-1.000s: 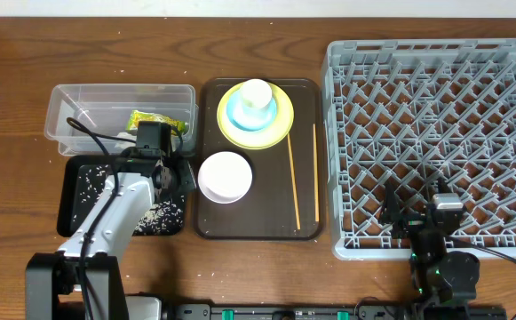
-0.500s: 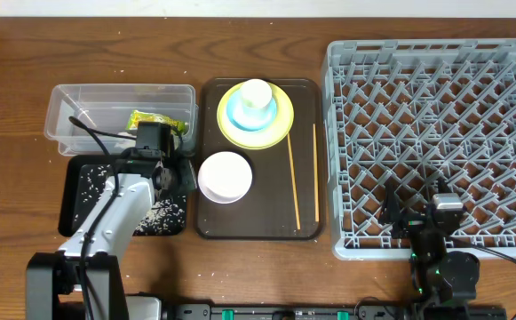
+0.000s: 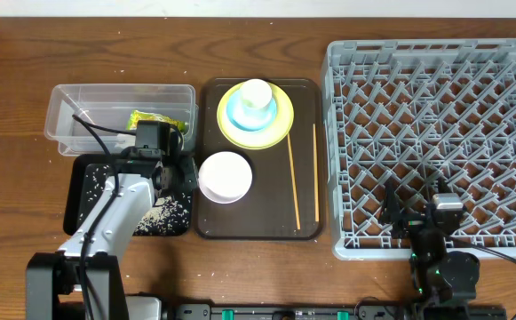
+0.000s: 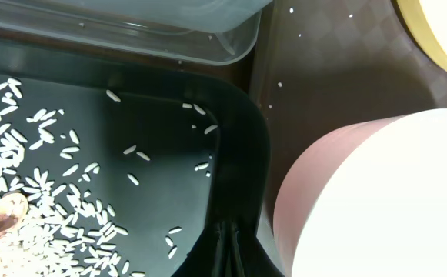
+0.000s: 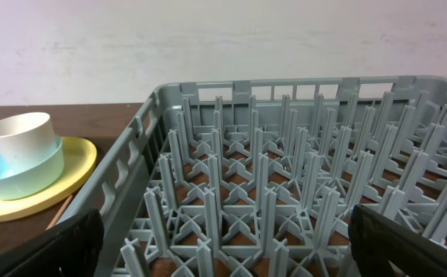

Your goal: Sort waste into correct bins and load items into the dishwasher rack

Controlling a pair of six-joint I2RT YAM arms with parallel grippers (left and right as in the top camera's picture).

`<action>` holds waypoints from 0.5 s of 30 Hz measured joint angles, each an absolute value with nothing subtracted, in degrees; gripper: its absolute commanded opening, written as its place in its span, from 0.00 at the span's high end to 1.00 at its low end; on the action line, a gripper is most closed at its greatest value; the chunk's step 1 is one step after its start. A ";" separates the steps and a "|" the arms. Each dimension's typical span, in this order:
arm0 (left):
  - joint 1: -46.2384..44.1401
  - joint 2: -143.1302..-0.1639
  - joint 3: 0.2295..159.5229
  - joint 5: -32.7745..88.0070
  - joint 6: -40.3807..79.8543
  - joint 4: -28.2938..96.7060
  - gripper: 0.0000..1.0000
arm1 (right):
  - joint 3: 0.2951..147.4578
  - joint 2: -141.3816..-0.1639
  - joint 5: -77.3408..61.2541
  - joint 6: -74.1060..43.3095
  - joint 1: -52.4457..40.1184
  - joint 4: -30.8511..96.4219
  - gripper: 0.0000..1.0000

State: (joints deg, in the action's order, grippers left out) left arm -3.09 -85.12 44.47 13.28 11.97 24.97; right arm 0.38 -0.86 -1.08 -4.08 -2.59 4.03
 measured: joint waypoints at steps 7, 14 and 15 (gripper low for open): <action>-3.09 -79.68 44.38 11.60 15.81 26.02 0.94 | 0.40 -0.86 -1.08 -4.05 -2.59 4.03 0.01; -2.96 -67.53 44.36 -0.25 31.00 41.41 0.84 | 0.38 -0.93 -1.08 -4.08 -2.59 3.99 0.01; -2.79 -66.28 44.34 -2.87 34.06 44.53 0.83 | 0.38 -0.93 -1.08 -4.05 -2.59 4.01 0.01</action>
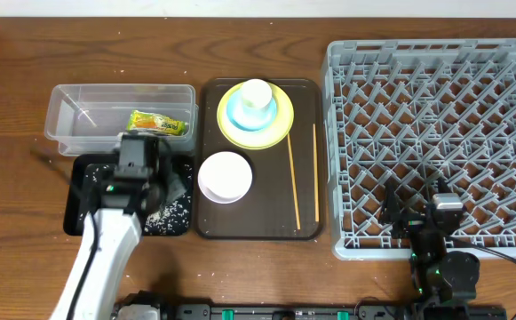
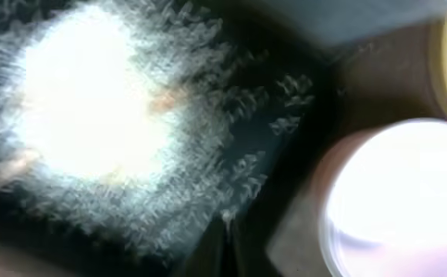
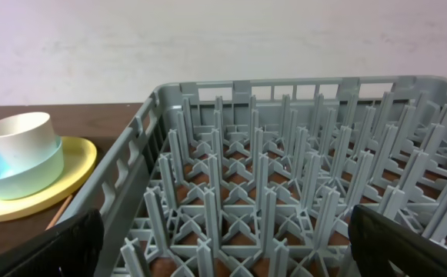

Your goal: Sort waste into correct bins and load items into the dishwasher rack

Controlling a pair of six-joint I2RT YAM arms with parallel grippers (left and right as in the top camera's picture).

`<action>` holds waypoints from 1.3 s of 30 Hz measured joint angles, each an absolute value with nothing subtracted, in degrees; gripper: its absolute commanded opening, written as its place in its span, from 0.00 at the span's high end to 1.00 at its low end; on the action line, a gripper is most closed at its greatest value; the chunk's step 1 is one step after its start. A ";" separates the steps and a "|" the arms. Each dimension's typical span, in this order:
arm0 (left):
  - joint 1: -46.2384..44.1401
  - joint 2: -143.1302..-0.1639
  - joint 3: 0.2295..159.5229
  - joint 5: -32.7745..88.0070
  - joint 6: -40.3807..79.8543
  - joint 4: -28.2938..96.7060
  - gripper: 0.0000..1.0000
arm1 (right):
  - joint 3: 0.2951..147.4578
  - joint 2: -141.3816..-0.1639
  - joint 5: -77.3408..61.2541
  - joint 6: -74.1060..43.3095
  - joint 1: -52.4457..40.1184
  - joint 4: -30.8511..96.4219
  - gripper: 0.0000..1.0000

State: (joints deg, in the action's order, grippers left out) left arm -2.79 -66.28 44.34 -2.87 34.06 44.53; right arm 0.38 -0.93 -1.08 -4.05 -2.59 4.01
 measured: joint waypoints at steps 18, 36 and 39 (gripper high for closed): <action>4.75 -60.82 37.41 -17.54 70.30 62.35 0.81 | 0.38 -0.99 -1.08 -4.08 -2.59 4.03 0.01; 8.99 -60.75 30.41 -17.52 73.54 50.57 0.88 | 0.38 -0.99 -1.08 -4.05 -2.59 4.01 0.01; 8.99 -60.75 30.39 -17.52 73.52 49.36 0.87 | 0.38 -0.99 -1.08 -4.08 -2.59 4.03 0.01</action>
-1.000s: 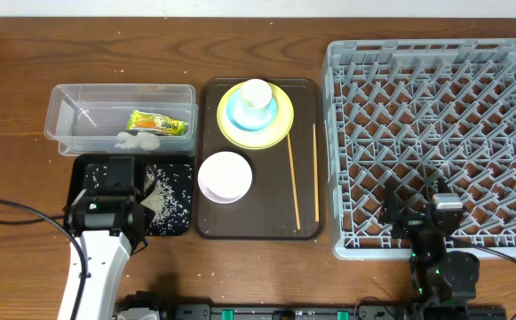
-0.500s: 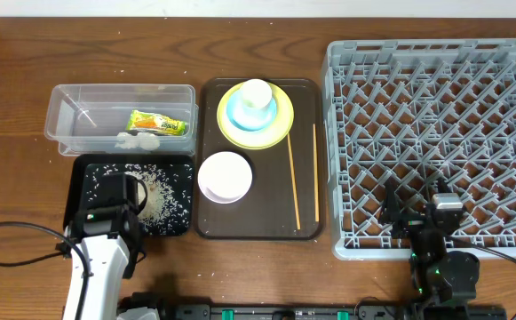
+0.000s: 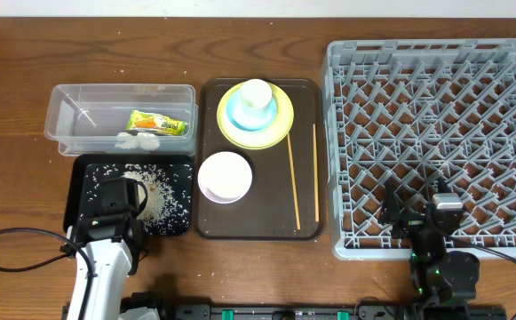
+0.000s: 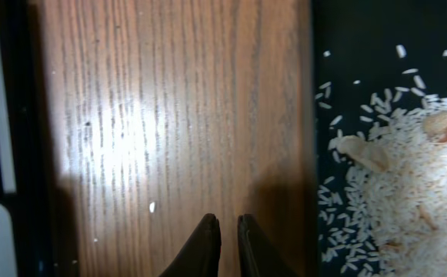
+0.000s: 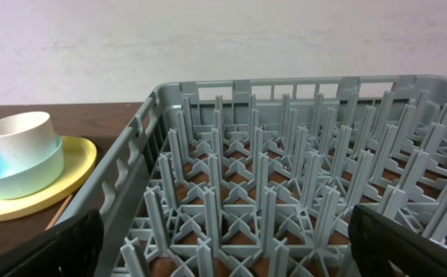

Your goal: Sort waste into correct bins and load items into the dishwasher rack

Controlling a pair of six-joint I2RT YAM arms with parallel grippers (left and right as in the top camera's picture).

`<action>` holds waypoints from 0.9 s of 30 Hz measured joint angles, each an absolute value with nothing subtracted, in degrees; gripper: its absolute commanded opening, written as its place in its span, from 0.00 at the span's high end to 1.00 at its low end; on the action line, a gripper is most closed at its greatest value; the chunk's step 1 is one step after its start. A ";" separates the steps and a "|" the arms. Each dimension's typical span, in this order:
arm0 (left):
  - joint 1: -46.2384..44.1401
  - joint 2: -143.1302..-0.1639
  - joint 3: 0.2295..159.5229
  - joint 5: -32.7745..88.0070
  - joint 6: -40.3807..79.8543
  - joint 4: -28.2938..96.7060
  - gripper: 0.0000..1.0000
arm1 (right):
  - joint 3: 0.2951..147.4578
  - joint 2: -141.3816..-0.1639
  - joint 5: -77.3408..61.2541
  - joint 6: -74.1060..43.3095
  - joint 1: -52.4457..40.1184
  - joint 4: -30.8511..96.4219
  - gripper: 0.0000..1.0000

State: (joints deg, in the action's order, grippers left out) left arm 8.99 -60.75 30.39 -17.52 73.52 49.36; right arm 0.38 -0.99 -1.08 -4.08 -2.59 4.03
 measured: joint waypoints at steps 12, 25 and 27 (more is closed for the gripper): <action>8.99 -60.75 26.48 -16.84 73.43 44.84 0.90 | 0.38 -0.99 -1.08 -4.08 -2.59 4.03 0.01; 8.99 -60.75 23.97 -13.39 72.82 37.19 0.92 | 0.38 -0.99 -1.08 -4.08 -2.59 4.03 0.01; 8.99 -60.75 23.97 -13.10 72.51 37.06 0.92 | 0.40 -0.99 -1.08 -4.05 -2.59 4.03 0.01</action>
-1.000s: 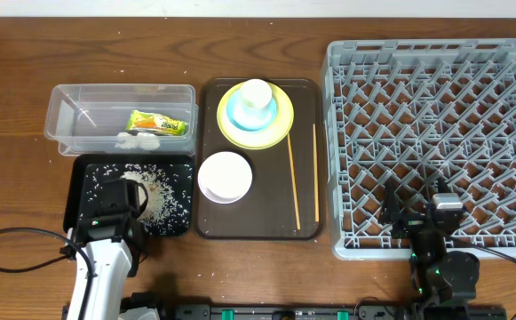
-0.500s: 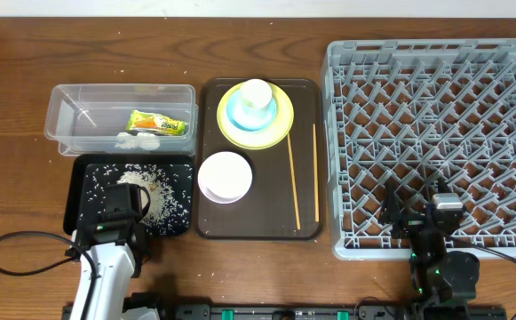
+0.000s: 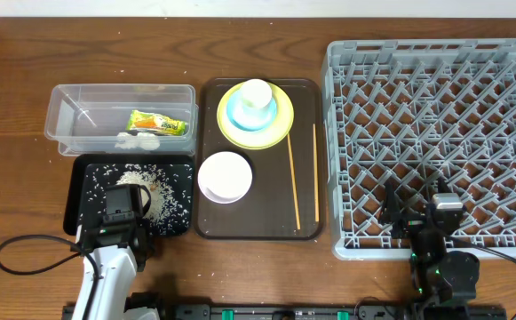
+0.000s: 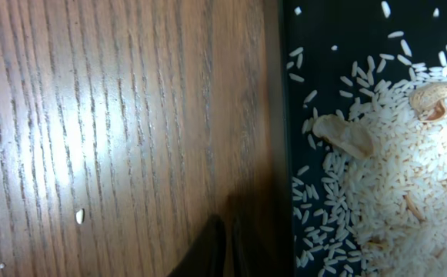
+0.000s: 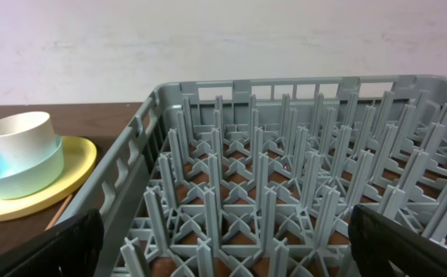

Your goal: Sort waste into correct bins and load items into the dishwasher rack

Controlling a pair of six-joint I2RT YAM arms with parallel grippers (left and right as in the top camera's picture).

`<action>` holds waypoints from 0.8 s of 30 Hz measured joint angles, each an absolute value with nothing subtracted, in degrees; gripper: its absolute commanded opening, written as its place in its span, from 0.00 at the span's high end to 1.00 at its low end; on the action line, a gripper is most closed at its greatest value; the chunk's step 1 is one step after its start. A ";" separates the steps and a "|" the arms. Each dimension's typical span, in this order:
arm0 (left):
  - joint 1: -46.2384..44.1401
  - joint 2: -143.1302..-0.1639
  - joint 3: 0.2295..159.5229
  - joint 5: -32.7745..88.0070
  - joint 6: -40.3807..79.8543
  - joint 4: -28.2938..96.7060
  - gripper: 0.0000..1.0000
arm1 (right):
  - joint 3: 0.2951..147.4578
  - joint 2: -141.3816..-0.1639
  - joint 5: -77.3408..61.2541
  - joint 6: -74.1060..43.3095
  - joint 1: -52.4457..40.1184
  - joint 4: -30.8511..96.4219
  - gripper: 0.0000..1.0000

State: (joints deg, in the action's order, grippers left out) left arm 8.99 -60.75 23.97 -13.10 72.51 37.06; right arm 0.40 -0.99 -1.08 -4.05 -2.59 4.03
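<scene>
A black tray (image 3: 78,206) at the front left holds a heap of white rice (image 3: 144,188) with a few nut pieces (image 4: 348,135). My left gripper (image 3: 120,218) hangs at that tray's front edge, shut and empty; the left wrist view shows its dark fingers (image 4: 225,248) together over bare wood beside the tray rim (image 4: 277,115). The brown tray (image 3: 306,213) carries a white bowl (image 3: 225,176), two chopsticks (image 3: 292,182) and a white cup (image 3: 256,93) in a blue bowl on a yellow plate (image 3: 280,132). My right gripper (image 5: 227,246) stands open at the grey dishwasher rack (image 3: 435,133).
A clear bin (image 3: 67,111) at the back left holds a yellow-green wrapper (image 3: 158,123) and a white crumpled scrap (image 3: 138,139). A few rice grains (image 4: 80,216) lie on the wood. A black cable (image 3: 27,258) loops at the front left.
My left gripper has shifted a little, and the black tray's rim now lies closer to its shut fingers. The right arm has not moved.
My left gripper was shut low at the black tray's right side next to the white bowl, with rice lying toward the tray's front. Then the arm was over the tray. Later it stood drawn back at the tray's front edge, where it still is, rice heaped mid-tray.
</scene>
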 measured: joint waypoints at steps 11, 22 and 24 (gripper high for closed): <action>8.99 -60.75 23.92 -12.29 67.37 33.01 0.93 | 0.38 -1.02 -1.08 -4.08 -2.59 4.03 0.01; 9.02 -60.75 23.90 -11.49 61.76 32.29 0.93 | 0.38 -1.02 -1.08 -4.08 -2.59 4.03 0.01; 9.02 -60.71 23.90 -11.33 60.07 32.45 0.93 | 0.38 -0.99 -1.08 -4.05 -2.59 4.03 0.01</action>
